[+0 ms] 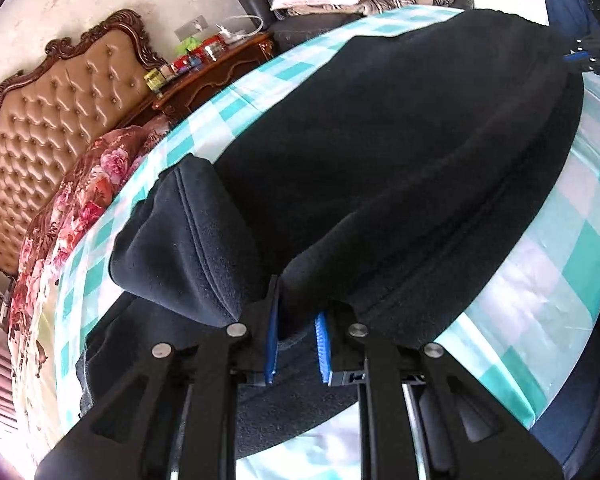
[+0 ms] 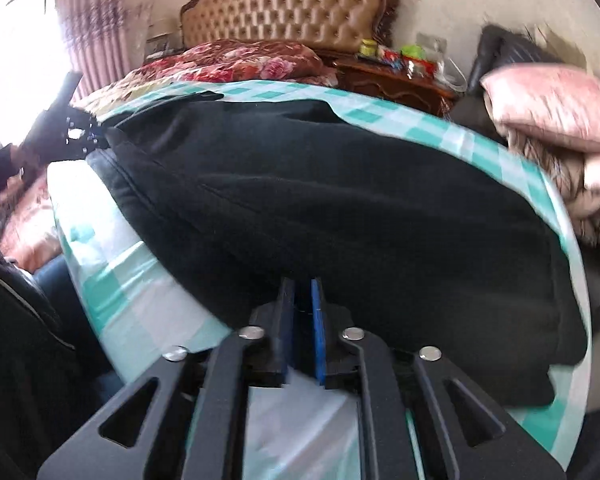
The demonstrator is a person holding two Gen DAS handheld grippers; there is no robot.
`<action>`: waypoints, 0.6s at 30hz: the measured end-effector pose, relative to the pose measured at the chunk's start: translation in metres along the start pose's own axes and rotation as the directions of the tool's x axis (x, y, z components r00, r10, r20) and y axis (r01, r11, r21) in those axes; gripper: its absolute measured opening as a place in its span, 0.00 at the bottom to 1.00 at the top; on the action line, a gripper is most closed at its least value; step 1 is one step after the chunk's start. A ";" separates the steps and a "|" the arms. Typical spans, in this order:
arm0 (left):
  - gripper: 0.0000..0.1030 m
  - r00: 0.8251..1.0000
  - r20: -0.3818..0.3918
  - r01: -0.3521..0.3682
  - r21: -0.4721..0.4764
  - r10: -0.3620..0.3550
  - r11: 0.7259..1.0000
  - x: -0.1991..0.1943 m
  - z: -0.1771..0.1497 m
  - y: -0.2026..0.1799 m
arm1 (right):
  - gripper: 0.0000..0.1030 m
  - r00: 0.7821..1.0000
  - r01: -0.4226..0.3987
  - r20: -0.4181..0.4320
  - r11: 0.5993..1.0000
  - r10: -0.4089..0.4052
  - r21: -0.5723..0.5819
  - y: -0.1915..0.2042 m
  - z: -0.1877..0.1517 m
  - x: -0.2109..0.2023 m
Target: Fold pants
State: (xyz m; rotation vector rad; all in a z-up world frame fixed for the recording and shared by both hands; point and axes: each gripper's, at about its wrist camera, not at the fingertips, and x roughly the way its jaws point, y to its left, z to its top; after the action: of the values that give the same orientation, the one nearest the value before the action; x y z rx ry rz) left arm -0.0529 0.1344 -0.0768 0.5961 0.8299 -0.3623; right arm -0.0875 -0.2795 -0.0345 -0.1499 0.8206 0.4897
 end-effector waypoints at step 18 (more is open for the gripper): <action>0.20 0.995 0.024 -0.095 0.063 0.093 0.993 0.013 0.013 -0.007 | 0.46 0.975 0.084 0.078 0.676 -0.206 0.732 -0.173 -0.037 -0.031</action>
State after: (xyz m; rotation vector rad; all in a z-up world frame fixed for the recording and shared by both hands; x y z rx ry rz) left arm -0.0410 0.1204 -0.0826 0.6879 0.7695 -0.3097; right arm -0.0478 -0.4537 -0.0470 0.5621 0.7874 -0.0116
